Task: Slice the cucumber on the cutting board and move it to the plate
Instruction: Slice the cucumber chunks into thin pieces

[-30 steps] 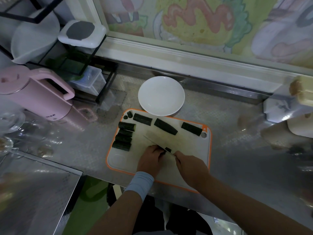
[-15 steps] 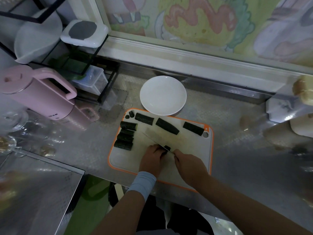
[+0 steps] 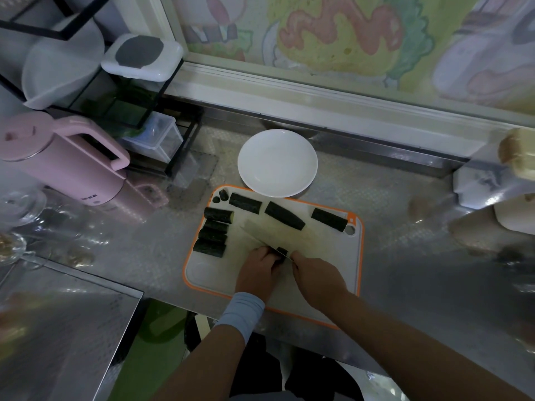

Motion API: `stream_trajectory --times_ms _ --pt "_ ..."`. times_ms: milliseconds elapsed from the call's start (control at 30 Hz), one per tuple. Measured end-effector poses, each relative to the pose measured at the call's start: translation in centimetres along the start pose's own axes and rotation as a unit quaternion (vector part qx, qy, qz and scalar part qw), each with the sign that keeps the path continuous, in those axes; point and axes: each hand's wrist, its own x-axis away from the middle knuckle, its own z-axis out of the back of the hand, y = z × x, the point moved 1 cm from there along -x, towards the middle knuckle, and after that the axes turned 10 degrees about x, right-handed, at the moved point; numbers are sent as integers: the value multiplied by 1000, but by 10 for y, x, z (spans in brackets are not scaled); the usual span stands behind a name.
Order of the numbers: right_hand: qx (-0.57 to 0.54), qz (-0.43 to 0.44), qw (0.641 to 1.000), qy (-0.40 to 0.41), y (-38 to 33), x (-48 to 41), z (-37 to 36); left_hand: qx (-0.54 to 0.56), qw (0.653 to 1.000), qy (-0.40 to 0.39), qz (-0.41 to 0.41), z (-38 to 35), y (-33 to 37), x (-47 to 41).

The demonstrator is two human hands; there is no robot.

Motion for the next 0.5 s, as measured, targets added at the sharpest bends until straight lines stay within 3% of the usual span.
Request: stream_trajectory --times_ms 500 --pt "11 -22 1000 -6 1 12 3 13 1000 3 7 0 -1 0"
